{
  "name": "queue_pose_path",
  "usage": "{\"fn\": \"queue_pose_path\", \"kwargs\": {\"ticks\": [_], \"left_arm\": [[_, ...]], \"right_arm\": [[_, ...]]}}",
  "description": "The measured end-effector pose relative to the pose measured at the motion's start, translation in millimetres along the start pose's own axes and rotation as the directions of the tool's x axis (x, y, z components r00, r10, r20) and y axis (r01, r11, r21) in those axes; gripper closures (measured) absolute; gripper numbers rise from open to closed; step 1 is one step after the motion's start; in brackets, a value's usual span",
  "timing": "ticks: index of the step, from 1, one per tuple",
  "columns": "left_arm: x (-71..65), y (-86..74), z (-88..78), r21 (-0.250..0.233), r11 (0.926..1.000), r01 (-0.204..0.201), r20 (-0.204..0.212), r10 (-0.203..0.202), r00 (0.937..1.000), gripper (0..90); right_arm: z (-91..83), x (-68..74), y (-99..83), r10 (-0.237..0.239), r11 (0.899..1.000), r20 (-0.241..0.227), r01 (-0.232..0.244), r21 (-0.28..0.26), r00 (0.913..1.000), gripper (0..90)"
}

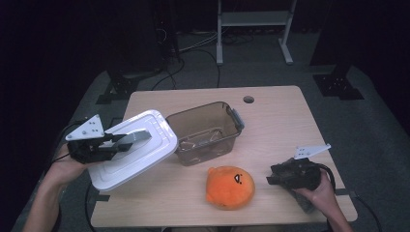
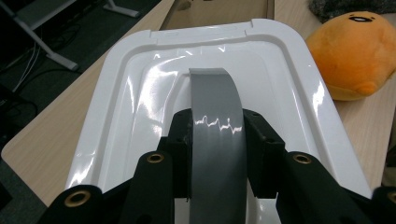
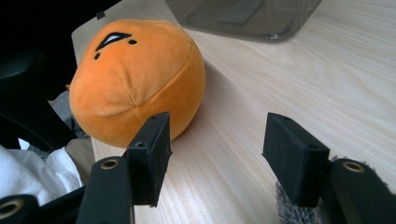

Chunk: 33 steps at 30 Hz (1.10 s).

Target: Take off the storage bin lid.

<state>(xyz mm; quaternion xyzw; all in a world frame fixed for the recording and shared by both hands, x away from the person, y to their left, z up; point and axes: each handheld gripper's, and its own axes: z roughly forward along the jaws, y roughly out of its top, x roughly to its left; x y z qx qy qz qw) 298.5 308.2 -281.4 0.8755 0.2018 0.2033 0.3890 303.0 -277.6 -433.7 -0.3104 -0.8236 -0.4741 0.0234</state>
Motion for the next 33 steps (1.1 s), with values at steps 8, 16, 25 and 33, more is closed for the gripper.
{"fn": "queue_pose_path", "kwargs": {"ticks": [8, 16, 25, 33], "left_arm": [[-5.7, -18.8, -8.6, -0.005, 0.9997, 0.026, -0.013, -0.026, 0.9996, 66.7], [-12.0, -41.2, -12.6, -0.003, 0.9985, 0.054, -0.012, -0.054, 0.9985, 66.6], [-18.6, -58.8, -8.0, 0.002, 0.9971, 0.076, -0.001, -0.076, 0.9971, 66.6], [-24.9, -76.6, 4.2, 0.011, 0.9944, 0.105, 0.015, -0.105, 0.9943, 66.6]], "right_arm": [[0.8, -0.1, 0.1, 0.001, 1.000, 0.001, -0.001, 0.003, 1.0000, 40.3], [1.0, -0.4, -0.5, 0.000, 1.000, 0.002, 0.000, 0.006, 1.0000, 40.2], [2.2, -0.2, -0.6, 0.000, 1.000, 0.001, 0.000, 0.010, 1.0000, 40.2], [1.0, 0.2, -1.2, 0.001, 1.000, 0.001, -0.001, 0.007, 1.0000, 40.2]]}}
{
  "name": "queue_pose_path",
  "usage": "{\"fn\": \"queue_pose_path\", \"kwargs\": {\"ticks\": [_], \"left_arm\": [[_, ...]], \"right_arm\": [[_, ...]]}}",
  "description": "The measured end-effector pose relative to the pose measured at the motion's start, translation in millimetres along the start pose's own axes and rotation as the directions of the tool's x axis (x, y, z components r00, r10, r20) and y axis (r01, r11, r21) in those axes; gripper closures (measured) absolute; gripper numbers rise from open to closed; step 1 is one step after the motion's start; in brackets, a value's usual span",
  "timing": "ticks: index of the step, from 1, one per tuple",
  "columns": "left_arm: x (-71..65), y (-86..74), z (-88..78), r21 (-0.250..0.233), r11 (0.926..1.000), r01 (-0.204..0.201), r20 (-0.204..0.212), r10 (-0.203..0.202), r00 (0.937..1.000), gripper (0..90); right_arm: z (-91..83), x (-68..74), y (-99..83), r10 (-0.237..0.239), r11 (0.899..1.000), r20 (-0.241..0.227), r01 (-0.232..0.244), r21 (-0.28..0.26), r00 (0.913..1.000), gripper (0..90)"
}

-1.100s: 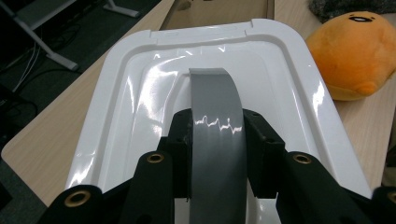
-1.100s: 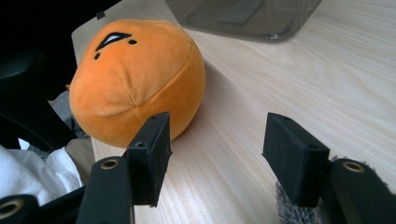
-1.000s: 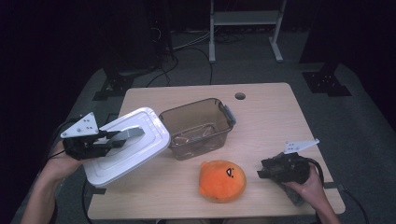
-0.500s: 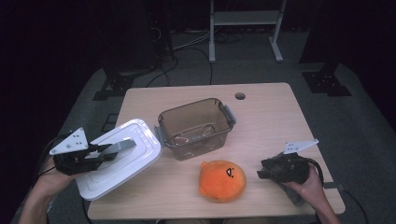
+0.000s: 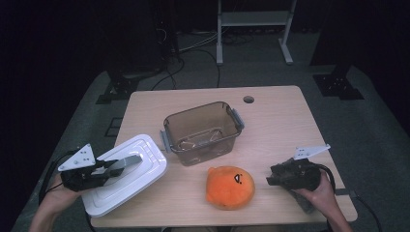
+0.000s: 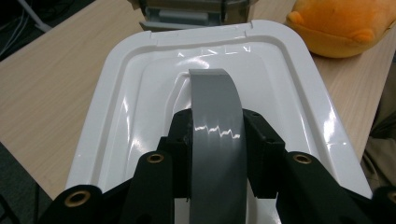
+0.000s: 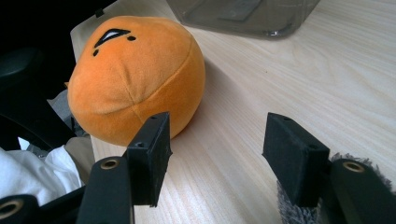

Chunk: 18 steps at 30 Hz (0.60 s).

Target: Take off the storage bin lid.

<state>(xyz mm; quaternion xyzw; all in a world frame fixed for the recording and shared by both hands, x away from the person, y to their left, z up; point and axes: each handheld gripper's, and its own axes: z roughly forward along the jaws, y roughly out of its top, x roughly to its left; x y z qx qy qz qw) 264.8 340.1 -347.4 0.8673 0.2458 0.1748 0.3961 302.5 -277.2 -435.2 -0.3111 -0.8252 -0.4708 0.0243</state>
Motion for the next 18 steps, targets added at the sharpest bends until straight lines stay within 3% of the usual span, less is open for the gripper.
{"fn": "queue_pose_path", "kwargs": {"ticks": [18], "left_arm": [[-3.9, -22.0, 25.7, 0.031, 0.9994, 0.017, 0.036, -0.018, 0.9992, 66.6]], "right_arm": [[1.3, 0.3, -0.8, 0.001, 1.000, -0.002, -0.001, 0.007, 1.0000, 39.9]]}}
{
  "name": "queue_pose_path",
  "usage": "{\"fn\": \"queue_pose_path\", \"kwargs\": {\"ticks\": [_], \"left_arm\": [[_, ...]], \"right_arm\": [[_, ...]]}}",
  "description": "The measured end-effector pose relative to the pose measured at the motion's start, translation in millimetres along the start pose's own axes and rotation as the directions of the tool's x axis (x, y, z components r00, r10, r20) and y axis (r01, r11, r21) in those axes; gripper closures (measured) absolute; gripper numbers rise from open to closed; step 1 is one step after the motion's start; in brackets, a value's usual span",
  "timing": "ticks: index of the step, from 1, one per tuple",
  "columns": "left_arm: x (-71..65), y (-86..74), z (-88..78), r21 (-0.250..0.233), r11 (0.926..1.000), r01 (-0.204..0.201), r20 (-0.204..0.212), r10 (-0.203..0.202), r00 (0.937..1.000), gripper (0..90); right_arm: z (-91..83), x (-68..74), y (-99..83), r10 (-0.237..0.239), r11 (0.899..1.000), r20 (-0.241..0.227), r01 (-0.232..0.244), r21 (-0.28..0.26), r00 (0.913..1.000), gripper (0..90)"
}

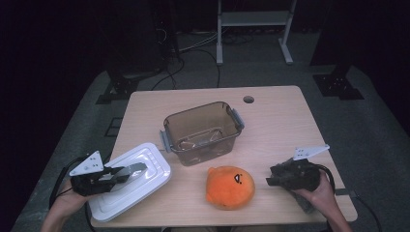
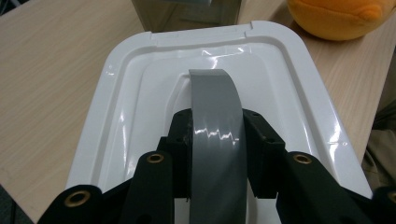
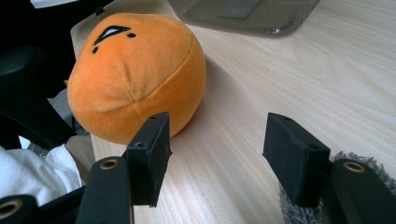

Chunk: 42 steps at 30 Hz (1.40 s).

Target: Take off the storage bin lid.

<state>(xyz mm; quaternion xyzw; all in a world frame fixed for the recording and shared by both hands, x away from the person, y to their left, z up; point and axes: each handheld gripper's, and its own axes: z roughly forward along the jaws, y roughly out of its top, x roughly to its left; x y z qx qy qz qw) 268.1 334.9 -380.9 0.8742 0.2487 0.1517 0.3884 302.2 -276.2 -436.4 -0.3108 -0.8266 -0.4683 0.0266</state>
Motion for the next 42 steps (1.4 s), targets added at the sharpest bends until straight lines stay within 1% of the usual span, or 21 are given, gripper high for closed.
{"fn": "queue_pose_path", "kwargs": {"ticks": [4, 6, 7, 8, 12, 18, 20, 21, 22, 23, 26, 32, 42], "left_arm": [[-1.6, -3.7, 11.7, 0.009, 0.9999, 0.006, 0.012, -0.006, 0.9999, 66.5], [-2.0, -5.3, 17.2, 0.021, 0.9998, 0.000, 0.020, 0.000, 0.9998, 66.6], [-2.0, -5.3, 17.2, 0.021, 0.9998, 0.000, 0.020, 0.000, 0.9998, 66.5], [-3.1, -6.8, 20.8, 0.027, 0.9996, -0.002, 0.021, 0.001, 0.9998, 66.5], [-3.8, -10.2, 27.5, 0.025, 0.9997, 0.005, 0.028, -0.006, 0.9996, 66.5], [-5.7, -10.8, 35.4, 0.030, 0.9995, 0.005, 0.036, -0.006, 0.9993, 66.5], [-6.1, -11.3, 41.8, 0.050, 0.9988, 0.003, 0.042, -0.005, 0.9991, 66.5], [-6.1, -11.3, 41.8, 0.050, 0.9988, 0.003, 0.042, -0.005, 0.9991, 66.5], [-6.2, -11.8, 45.5, 0.058, 0.9983, 0.002, 0.049, -0.005, 0.9988, 66.5], [-6.0, -12.0, 47.0, 0.063, 0.9980, -0.003, 0.049, 0.000, 0.9988, 66.5], [-6.2, -13.0, 51.1, 0.063, 0.9980, 0.007, 0.054, -0.010, 0.9985, 66.5], [-6.7, -13.8, 57.8, 0.078, 0.9969, 0.001, 0.061, -0.006, 0.9981, 66.4], [-6.7, -18.7, 64.3, 0.094, 0.9955, 0.009, 0.066, -0.015, 0.9977, 66.3]], "right_arm": [[1.3, 0.0, -0.2, -0.002, 1.000, 0.001, 0.002, 0.006, 1.0000, 39.9], [1.0, 0.0, -0.2, -0.003, 1.000, 0.001, 0.003, 0.003, 1.0000, 39.9], [0.8, 0.0, -0.2, -0.003, 1.000, 0.001, 0.003, 0.003, 1.0000, 39.8], [0.5, 0.1, -0.3, -0.001, 1.000, 0.001, 0.001, 0.004, 1.0000, 39.7], [-1.1, 0.2, -0.8, -0.003, 1.000, 0.001, 0.003, 0.003, 1.0000, 39.7], [-0.8, 1.7, -0.5, -0.005, 1.000, -0.003, 0.005, 0.004, 1.0000, 39.6], [-0.5, 1.8, -0.3, -0.008, 1.000, -0.003, 0.008, 0.006, 1.0000, 39.6], [-0.5, 1.8, -0.3, -0.008, 1.000, -0.003, 0.008, 0.006, 1.0000, 39.6], [-0.8, 1.4, -0.1, -0.008, 1.000, -0.002, 0.008, 0.004, 1.0000, 39.6], [-0.8, 1.2, -0.2, -0.008, 1.000, -0.003, 0.008, 0.002, 1.0000, 39.6], [-1.1, 0.9, -0.5, -0.008, 1.000, -0.004, 0.008, 0.001, 1.0000, 39.6], [-1.0, 1.5, -0.5, -0.009, 1.000, -0.004, 0.009, 0.001, 0.9999, 39.6], [-1.2, 1.3, -1.0, -0.005, 1.000, -0.006, 0.005, 0.003, 1.0000, 39.6]]}}
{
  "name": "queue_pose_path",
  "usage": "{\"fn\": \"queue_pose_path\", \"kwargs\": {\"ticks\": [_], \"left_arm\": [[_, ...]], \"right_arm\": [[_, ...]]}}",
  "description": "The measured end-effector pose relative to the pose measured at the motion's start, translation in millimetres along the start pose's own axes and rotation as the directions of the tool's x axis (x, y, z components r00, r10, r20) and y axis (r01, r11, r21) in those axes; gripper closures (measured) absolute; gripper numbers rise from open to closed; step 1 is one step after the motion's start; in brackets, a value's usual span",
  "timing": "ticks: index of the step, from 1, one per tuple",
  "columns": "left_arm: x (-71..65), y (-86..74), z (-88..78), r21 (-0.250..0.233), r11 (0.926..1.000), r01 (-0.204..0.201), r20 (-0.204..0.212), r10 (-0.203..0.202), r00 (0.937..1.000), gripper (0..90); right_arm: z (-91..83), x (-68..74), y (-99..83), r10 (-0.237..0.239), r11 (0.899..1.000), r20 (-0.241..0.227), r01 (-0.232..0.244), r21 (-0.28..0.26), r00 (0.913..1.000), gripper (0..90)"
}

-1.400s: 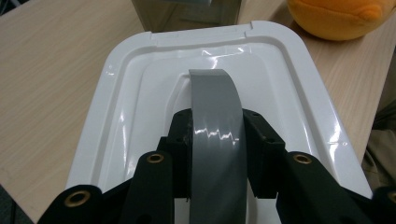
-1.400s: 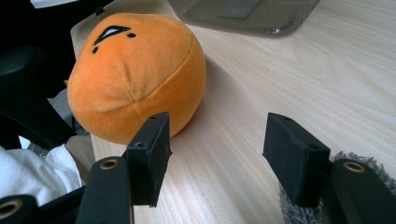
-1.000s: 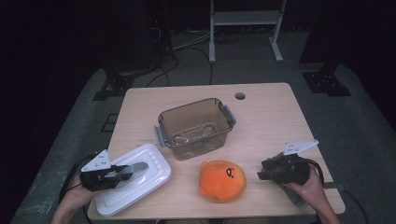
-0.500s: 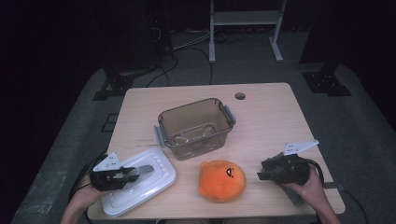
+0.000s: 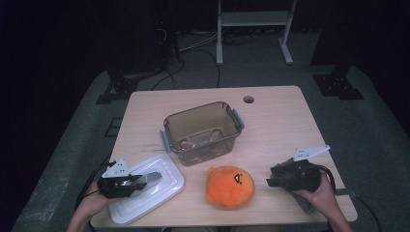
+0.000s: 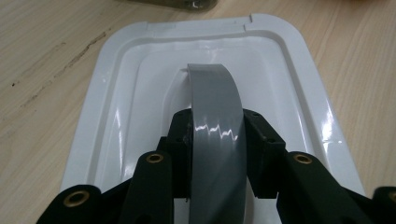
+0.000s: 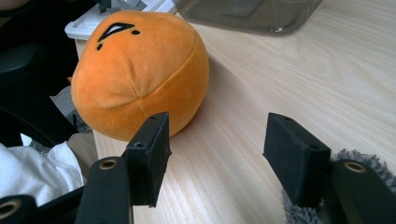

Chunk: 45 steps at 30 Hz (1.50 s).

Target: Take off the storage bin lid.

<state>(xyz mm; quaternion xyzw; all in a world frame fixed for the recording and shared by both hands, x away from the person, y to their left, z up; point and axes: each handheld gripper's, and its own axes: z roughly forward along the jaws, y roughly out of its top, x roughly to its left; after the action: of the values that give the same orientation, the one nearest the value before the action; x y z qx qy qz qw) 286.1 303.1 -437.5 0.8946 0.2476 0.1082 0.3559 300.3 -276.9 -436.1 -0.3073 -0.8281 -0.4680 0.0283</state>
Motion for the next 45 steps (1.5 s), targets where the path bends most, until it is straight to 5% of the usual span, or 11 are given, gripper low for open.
{"fn": "queue_pose_path", "kwargs": {"ticks": [7, 14, 20, 45], "left_arm": [[-0.8, -3.4, 2.1, 0.008, 1.0000, 0.004, 0.006, -0.005, 1.0000, 66.0], [-1.9, 2.7, -8.3, -0.037, 0.9993, 0.010, -0.010, -0.010, 0.9999, 60.2], [-8.0, 12.6, -17.1, -0.071, 0.9973, -0.019, -0.022, 0.017, 0.9996, 57.8], [-28.1, 61.0, -25.3, -0.159, 0.9815, -0.107, 0.038, 0.114, 0.9927, 51.0]], "right_arm": [[0.0, 0.4, -0.2, 0.000, 1.000, 0.001, 0.000, 0.000, 1.0000, 39.6], [0.6, 0.5, -0.2, -0.003, 1.000, 0.000, 0.003, 0.005, 1.0000, 39.6], [0.0, 0.7, -0.2, -0.003, 1.000, 0.001, 0.003, 0.000, 1.0000, 39.5], [-1.1, 0.8, -0.2, -0.008, 1.000, 0.000, 0.008, -0.007, 1.0000, 39.2]]}}
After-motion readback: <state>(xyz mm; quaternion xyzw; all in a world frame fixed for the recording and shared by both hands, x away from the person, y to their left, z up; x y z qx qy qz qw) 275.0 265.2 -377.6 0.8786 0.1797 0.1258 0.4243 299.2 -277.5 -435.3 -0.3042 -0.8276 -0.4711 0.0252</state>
